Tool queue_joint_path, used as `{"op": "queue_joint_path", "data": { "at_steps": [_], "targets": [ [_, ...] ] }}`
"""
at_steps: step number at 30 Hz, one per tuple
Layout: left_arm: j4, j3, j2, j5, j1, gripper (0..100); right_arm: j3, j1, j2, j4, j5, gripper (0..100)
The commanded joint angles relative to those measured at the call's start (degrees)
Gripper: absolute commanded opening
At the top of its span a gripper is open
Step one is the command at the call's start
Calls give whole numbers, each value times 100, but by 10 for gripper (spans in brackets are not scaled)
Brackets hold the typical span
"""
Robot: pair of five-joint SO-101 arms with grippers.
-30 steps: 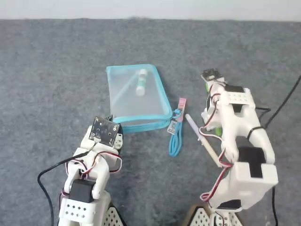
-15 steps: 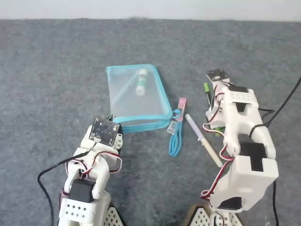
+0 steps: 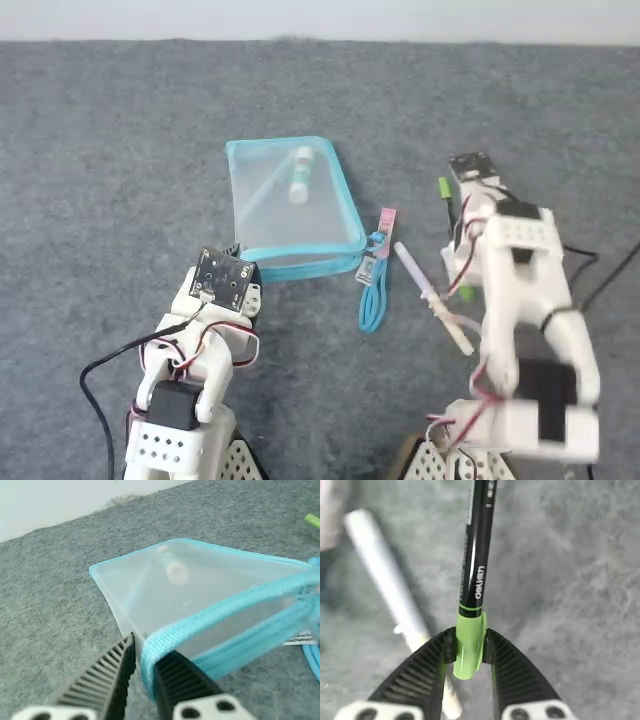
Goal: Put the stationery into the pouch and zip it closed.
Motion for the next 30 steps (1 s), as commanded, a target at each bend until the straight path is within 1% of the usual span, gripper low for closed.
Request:
{"op": "queue_joint_path", "data": {
  "at_steps": [1, 5, 12, 16, 18, 21, 24, 27, 30],
  "targets": [
    [26, -40, -53, 18, -44, 12, 431, -426, -1473, 92, -44, 8],
    [26, -40, -35, 26, -44, 12, 659, -734, -2457, 664, 246, 8],
    [18, -40, -35, 35, -44, 12, 659, -1358, -3609, 1956, 967, 8],
    [18, -40, -44, 35, -44, 12, 659, -1780, -4251, 2466, 1046, 8],
    [18, -40, -44, 35, -44, 12, 659, -2158, -4532, 2686, 1046, 8],
    [26, -40, -44, 35, -44, 12, 642, -2897, -4734, 2941, 1046, 8],
    [26, -40, -44, 35, -44, 12, 607, -3380, -4743, 3029, 1046, 8],
    [26, -40, -44, 35, -44, 12, 589, -3565, -4743, 3029, 1046, 8],
    [26, -40, -44, 35, -44, 12, 615, -3556, -4743, 3037, 1046, 8]
  ]
}}
